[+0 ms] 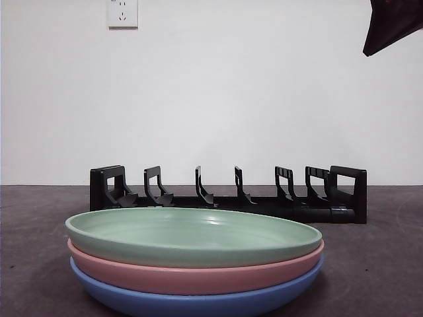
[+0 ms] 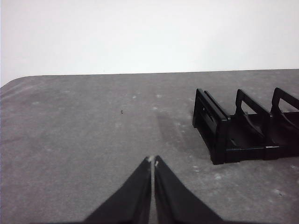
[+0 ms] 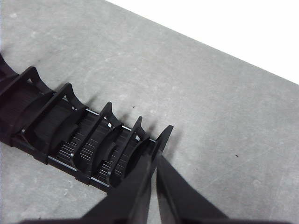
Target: Place the plate
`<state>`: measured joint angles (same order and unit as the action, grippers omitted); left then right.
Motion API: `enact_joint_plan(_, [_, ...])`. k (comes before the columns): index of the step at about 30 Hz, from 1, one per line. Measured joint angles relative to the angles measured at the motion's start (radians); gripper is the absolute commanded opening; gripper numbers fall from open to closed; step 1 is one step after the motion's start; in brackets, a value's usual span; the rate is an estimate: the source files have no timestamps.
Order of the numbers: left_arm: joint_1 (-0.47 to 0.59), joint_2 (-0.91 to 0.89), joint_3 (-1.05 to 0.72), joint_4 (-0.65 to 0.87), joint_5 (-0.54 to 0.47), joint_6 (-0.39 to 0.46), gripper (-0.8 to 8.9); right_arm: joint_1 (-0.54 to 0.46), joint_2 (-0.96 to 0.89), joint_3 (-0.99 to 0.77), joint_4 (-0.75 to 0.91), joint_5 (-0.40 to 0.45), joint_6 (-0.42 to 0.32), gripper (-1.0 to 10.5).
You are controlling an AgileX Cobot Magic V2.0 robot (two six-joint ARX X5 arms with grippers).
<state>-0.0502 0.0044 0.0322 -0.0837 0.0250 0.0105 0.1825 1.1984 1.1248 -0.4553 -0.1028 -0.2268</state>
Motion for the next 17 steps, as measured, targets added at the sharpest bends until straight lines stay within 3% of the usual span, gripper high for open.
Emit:
enact_joint_plan(7, [0.0, 0.0, 0.0, 0.001, 0.0, 0.0, 0.08, -0.018, -0.096, -0.08, 0.122, 0.021, -0.013, 0.2])
enact_joint_plan(13, [0.0, 0.0, 0.0, 0.0, 0.0, 0.0, 0.08, -0.08, -0.477, -0.499, 0.561, 0.026, -0.013, 0.2])
enact_joint_plan(17, [0.0, 0.0, 0.0, 0.0, 0.0, 0.0, 0.08, -0.125, -0.745, -0.782, 0.527, 0.05, -0.009, 0.2])
